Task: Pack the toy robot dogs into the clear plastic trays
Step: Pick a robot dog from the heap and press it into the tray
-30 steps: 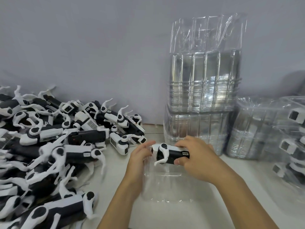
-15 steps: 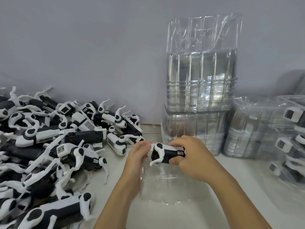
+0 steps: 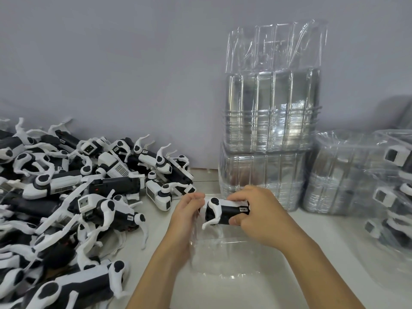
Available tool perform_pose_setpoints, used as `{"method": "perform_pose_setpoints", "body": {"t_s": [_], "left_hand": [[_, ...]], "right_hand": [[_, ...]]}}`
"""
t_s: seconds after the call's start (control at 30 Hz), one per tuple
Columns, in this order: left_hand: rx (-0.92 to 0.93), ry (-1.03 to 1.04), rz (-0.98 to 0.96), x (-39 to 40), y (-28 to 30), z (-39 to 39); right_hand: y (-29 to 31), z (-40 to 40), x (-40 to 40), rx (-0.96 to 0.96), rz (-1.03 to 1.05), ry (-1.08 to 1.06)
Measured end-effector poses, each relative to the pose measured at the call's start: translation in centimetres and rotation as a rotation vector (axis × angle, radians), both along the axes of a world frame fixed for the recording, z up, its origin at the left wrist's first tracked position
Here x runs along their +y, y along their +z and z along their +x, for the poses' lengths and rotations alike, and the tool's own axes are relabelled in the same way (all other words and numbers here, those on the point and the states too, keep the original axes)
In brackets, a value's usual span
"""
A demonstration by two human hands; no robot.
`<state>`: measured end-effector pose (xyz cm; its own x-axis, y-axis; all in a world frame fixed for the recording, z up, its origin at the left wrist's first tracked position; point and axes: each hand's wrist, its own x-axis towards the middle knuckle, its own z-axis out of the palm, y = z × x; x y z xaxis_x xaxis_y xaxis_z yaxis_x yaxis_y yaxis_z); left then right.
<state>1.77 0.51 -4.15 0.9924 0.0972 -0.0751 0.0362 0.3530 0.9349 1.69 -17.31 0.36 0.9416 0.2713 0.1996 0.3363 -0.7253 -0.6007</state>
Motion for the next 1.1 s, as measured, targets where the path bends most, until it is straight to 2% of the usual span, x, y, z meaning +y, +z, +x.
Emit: {"method": "perform_pose_setpoints", "body": {"t_s": [0.5, 0.73, 0.97, 1.1], "left_hand": [[0.027, -0.025, 0.041, 0.3, 0.0, -0.2], [0.037, 0.016, 0.099, 0.4, -0.2, 0.3], [0.031, 0.001, 0.074, 0.3, 0.1, 0.2], [0.086, 0.007, 0.134, 0.6, 0.3, 0.7]], "right_hand": [[0.1, 0.1, 0.0, -0.005, -0.019, 0.002], [0.1, -0.3, 0.4, -0.019, -0.156, -0.037], [0.3, -0.4, 0.3, -0.007, -0.114, -0.032], [0.3, -0.5, 0.5, -0.023, -0.141, -0.046]]}}
